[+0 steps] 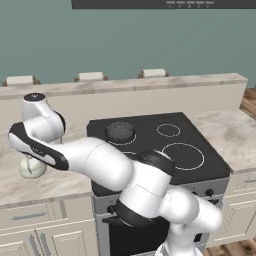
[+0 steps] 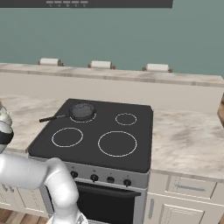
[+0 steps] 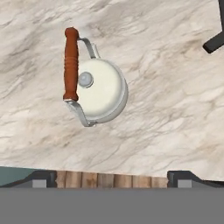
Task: Pick the kettle from the counter and place it on a stove burner. Then turn the burner on.
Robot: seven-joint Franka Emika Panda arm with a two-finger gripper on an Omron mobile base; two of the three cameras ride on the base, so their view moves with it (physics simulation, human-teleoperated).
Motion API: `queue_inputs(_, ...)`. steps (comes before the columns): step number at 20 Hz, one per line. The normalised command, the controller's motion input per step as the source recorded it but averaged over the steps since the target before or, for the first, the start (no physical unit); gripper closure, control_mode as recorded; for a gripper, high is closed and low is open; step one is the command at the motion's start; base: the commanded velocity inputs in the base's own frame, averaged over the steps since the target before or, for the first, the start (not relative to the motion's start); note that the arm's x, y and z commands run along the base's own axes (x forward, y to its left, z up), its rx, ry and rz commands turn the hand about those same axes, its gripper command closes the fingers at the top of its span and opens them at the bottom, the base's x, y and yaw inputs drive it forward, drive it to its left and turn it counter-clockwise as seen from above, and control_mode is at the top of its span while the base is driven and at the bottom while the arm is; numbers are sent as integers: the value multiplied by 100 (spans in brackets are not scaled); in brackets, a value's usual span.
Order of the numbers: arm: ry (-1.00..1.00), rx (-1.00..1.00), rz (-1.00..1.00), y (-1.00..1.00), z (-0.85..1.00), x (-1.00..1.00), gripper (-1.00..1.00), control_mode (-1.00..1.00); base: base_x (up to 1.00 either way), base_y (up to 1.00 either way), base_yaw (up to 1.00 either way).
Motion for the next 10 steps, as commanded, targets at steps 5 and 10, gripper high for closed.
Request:
queue_inputs(5, 9, 5, 0, 7, -29, 35, -100, -100, 0, 0, 0)
queue_inputs(10, 6, 0, 0, 33, -30, 46, -100, -100, 0, 0, 0)
